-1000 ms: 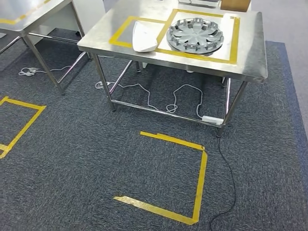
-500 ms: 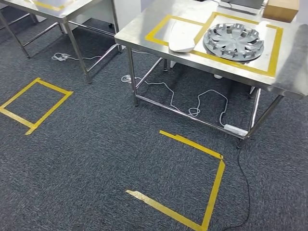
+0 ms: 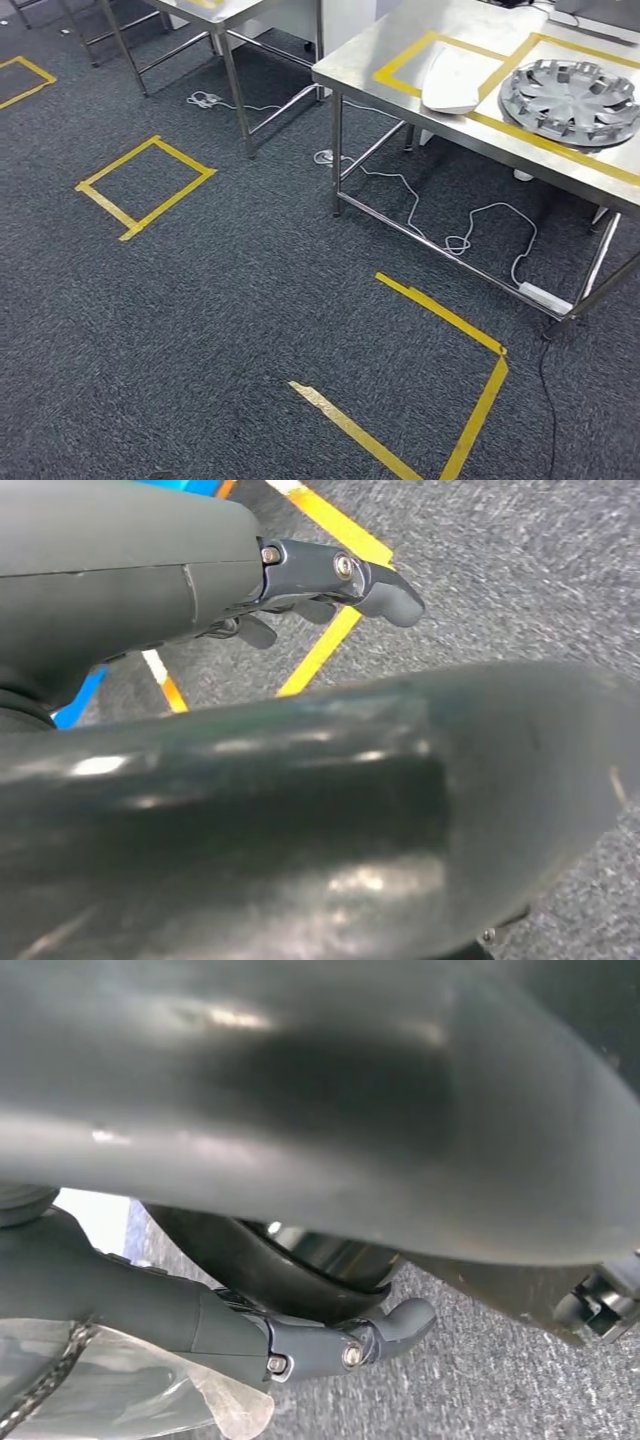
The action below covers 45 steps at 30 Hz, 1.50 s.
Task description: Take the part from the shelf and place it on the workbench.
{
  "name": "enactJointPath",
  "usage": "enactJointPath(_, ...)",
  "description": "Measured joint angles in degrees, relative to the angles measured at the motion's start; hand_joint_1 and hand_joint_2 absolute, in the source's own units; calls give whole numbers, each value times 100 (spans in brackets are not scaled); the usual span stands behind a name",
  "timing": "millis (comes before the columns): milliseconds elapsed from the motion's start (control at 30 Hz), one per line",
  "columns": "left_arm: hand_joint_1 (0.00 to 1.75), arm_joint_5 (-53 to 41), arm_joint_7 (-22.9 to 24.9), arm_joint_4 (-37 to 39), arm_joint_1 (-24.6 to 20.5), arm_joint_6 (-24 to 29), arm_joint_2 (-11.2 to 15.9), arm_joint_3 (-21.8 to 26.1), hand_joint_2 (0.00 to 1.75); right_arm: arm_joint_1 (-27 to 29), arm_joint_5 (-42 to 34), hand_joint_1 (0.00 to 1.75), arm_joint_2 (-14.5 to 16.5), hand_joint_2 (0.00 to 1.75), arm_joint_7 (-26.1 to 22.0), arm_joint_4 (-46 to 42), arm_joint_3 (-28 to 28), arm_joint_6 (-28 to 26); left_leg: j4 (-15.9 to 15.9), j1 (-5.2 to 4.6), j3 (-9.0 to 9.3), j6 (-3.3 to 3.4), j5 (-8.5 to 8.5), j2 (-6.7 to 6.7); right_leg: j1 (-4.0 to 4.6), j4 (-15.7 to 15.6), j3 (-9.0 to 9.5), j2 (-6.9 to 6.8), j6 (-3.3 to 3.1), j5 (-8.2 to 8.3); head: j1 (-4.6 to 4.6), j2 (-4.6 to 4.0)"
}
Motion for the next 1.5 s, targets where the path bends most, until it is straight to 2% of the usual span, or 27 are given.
enactJointPath(33, 0, -24, 0, 0, -6, -15, -1, 6, 0, 12, 21, 0, -13, 0, -19, 0, 9, 4, -309, -22, 155, 42, 75, 110, 13, 4, -4, -58, 27, -19, 4, 0)
enactJointPath(100, 0, -41, -1, 1, -13, -38, -4, 15, 0, 26, 48, 0, -35, 0, -44, 0, 23, 10, -529, -74, 244, 136, 53, 215, 38, 9, -8, -171, 83, -54, 13, 0)
enactJointPath(167, 0, -47, 8, 4, 4, -58, -6, 27, 0, 18, 51, 0, -47, 0, -48, -1, 26, 6, -552, -73, 231, 223, 66, 96, 27, 21, 36, -224, 144, -99, 14, 0)
enactJointPath(233, 0, -66, 33, 7, 8, -78, -8, 42, 0, 18, 5, 0, -57, 0, -60, -2, 25, -14, -582, -53, 229, 302, 100, -24, 1, 271, -57, 13, 207, -285, 35, 0)
enactJointPath(300, 0, -103, 37, 7, -4, -95, -13, 51, 0, 5, -34, 0, -61, 0, -67, -3, 21, -39, -591, -41, 214, 347, 122, -141, -18, 1004, -420, 312, 244, -651, 59, 0)
enactJointPath(367, 0, -152, 1, 7, -11, -119, -14, 53, 0, -34, -41, 0, -61, 0, -52, -4, 18, -70, -589, -45, 206, 360, 128, -274, -24, 1728, -795, 380, 257, -867, 57, 0)
enactJointPath(400, 0, -178, -22, 7, -12, -134, -13, 53, 0, -47, -52, 0, -61, 0, -44, -5, 16, -85, -587, -47, 211, 361, 129, -352, -26, 1810, -859, 389, 256, -801, 57, 0)
enactJointPath(433, 0, -198, -45, 7, -15, -149, -11, 53, 0, -48, -68, 0, -62, 0, -41, -5, 14, -99, -584, -46, 220, 359, 129, -436, -31, 1658, -814, 409, 252, -625, 56, 0)
enactJointPath(467, 0, -214, -63, 7, -20, -159, -12, 53, 0, -38, -80, 0, -62, 0, -42, -4, 12, -106, -579, -44, 230, 355, 129, -522, -40, 1305, -678, 467, 244, -375, 57, 0)
enactJointPath(533, 0, -239, -94, 7, -38, -165, -16, 53, 0, 0, -85, 0, -65, 0, -48, -2, 10, -108, -549, -51, 218, 324, 127, -687, -74, 533, -373, 746, 228, -15, 57, 0)
enactJointPath(600, 0, -267, -133, 7, -49, -158, -16, 53, 0, 24, -35, 0, -66, 0, -41, 0, 13, -105, -519, -50, 148, 256, 144, -817, -91, 193, -231, 926, 200, 29, 56, 0)
enactJointPath(667, 0, -287, -162, 10, -43, -149, -13, 53, 0, 20, 18, 0, -61, 0, -26, -1, 18, -103, -503, -33, 84, 183, 171, -914, -94, 152, -203, 832, 140, 25, 56, 0)
enactJointPath(700, 0, -282, -165, 12, -38, -150, -13, 53, 0, 20, 26, 0, -59, 0, -24, -1, 19, -104, -451, -36, 52, 150, 139, -848, -101, 136, -195, 763, 107, 42, 49, 0)
enactJointPath(767, 0, -265, -146, 15, -50, -175, -15, 54, 87, 37, 32, 0, -57, 0, -24, -1, 15, -106, -39, -44, -128, 87, -120, -555, -112, 108, -175, 587, 45, 59, 9, 0)
enactJointPath(833, 0, -257, -107, 15, -70, -208, -19, 56, 175, 54, 30, 0, -67, 0, -20, -1, 10, -105, 727, -24, -467, 26, -503, -307, -92, 107, -170, 404, 17, 44, -23, 0)
enactJointPath(900, 0, -255, -68, 16, -69, -234, -19, 57, 175, 60, 9, 0, -78, 0, -19, -1, 2, -104, 1175, 3, -648, -4, -617, -255, -82, 109, -161, 236, 11, 25, -23, 0)
enactJointPath(933, 0, -258, -54, 17, -62, -249, -18, 57, 175, 59, 10, 0, -83, 0, -19, -1, -2, -102, 1073, 10, -580, -7, -506, -235, -79, 110, -146, 162, 14, 13, -24, 0)
enactJointPath(1033, 0, -293, -32, 20, -67, -285, -16, 57, 175, 62, 55, 0, -95, 0, -20, 0, -6, -89, -41, -28, -1, 57, 15, 45, -56, 117, -88, -30, 57, -49, -27, 0)
enactJointPath(1100, 0, -326, -14, 20, -93, -296, -17, 57, 175, 69, 79, 0, -112, 0, -27, 1, -6, -74, -420, -77, 173, 126, 63, 207, -23, 127, -76, -141, 118, -92, -25, 0)
enactJointPath(1167, 0, -345, 12, 20, -92, -303, -16, 57, 175, 59, 97, 0, -134, 0, -33, 1, -5, -46, -462, -86, 165, 184, 37, 120, -9, 120, -42, -252, 179, -119, -22, 0)
enactJointPath(1200, 0, -349, 23, 21, -79, -306, -15, 58, 175, 53, 105, 0, -148, 0, -37, -1, -4, -23, -487, -74, 169, 212, 48, 56, -14, 142, -40, -207, 209, -156, -17, 0)
enactJointPath(1267, 0, -353, 17, 22, -75, -303, -16, 60, 175, 50, 126, 0, -163, 0, -50, -4, 5, 13, -529, -37, 183, 272, 76, -64, -35, 458, -186, 73, 264, -370, 8, 0)
enactJointPath(1300, 0, -355, 11, 22, -82, -301, -21, 61, 175, 47, 139, 0, -167, 0, -57, -5, 12, 28, -534, -28, 180, 294, 83, -124, -48, 804, -362, 248, 281, -543, 20, 0)
enactJointPath(1367, 0, -362, 3, 22, -98, -300, -29, 62, 175, 31, 156, 0, -171, 0, -59, -5, 23, 32, -530, -25, 175, 316, 86, -259, -56, 1580, -758, 389, 305, -822, 27, 0)
enactJointPath(1400, 0, -372, 3, 22, -98, -303, -32, 62, 175, 23, 160, 0, -174, 0, -58, -5, 24, 32, -527, -25, 180, 318, 86, -337, -57, 1787, -885, 405, 312, -827, 25, 0)
enactJointPath(1433, 0, -385, 3, 22, -96, -314, -33, 62, 175, 18, 164, 0, -177, 0, -58, -5, 24, 32, -520, -23, 186, 316, 84, -423, -61, 1764, -912, 416, 315, -707, 25, 0)
enactJointPath(1500, 0, -431, 3, 22, -94, -368, -41, 62, 175, 25, 149, 0, -179, 0, -57, -5, 23, 34, -497, -13, 196, 299, 73, -600, -90, 1141, -702, 529, 317, -243, 25, 0)
